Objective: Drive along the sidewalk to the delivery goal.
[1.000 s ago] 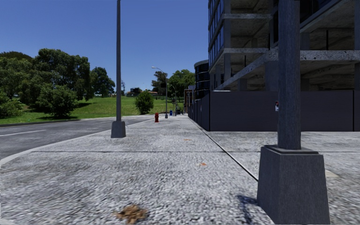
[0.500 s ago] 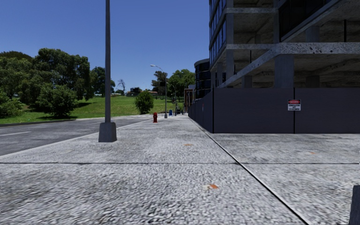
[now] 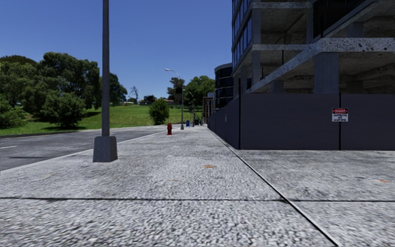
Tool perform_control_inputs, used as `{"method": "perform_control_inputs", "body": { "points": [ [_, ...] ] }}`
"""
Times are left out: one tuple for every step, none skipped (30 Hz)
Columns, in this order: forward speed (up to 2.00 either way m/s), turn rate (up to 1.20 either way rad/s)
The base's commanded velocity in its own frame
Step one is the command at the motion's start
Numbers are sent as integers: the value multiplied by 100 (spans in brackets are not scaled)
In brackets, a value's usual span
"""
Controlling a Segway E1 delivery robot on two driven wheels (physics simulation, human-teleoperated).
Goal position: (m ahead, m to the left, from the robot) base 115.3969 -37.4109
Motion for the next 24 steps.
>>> {"method": "perform_control_inputs", "body": {
  "points": [
    [147, 0],
    [147, 0],
    [147, 0],
    [147, 0],
    [147, 0],
    [147, 0],
    [147, 0],
    [147, 0],
    [147, 0],
    [147, 0],
    [147, 0],
    [147, 0],
    [200, 0],
    [200, 0],
    [200, 0],
    [200, 0],
    [200, 0],
    [200, 0],
    [200, 0],
    [200, 0],
    [200, 0],
    [200, 0],
    [200, 0],
    [200, 0]
  ]
}}
